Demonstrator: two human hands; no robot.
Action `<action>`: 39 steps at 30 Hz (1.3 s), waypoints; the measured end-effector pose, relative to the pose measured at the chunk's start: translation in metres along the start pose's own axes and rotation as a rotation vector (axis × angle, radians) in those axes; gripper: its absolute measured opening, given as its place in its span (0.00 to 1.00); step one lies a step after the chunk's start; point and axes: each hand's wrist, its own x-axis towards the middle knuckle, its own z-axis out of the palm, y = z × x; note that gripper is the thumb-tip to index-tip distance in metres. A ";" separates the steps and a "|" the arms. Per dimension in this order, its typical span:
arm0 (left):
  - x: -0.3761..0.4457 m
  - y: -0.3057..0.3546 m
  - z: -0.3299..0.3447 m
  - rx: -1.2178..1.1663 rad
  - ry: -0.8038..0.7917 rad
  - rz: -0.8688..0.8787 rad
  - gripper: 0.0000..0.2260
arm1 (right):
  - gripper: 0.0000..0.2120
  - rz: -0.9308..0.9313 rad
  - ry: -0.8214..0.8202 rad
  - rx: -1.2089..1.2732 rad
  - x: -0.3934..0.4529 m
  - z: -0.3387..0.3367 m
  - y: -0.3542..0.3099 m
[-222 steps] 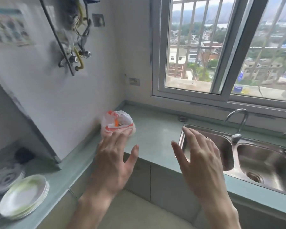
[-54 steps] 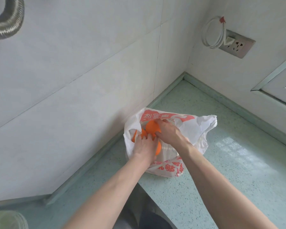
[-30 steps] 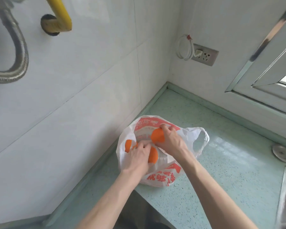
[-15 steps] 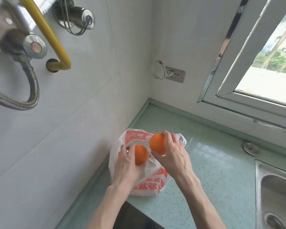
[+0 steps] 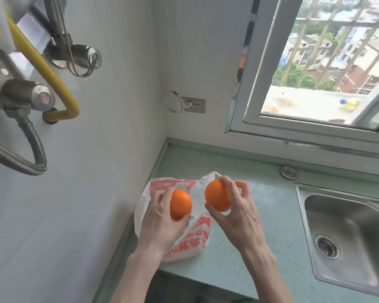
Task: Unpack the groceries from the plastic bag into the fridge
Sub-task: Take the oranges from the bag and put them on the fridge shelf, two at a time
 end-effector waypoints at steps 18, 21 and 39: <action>-0.033 0.105 0.054 -0.262 -0.236 0.445 0.29 | 0.34 0.458 0.495 -0.029 -0.142 -0.100 0.057; -0.044 0.128 0.069 -0.271 -0.297 0.521 0.29 | 0.33 0.519 0.559 -0.049 -0.165 -0.123 0.067; -0.249 0.309 0.170 -0.532 -0.678 0.747 0.27 | 0.36 0.804 0.904 -0.110 -0.424 -0.247 0.143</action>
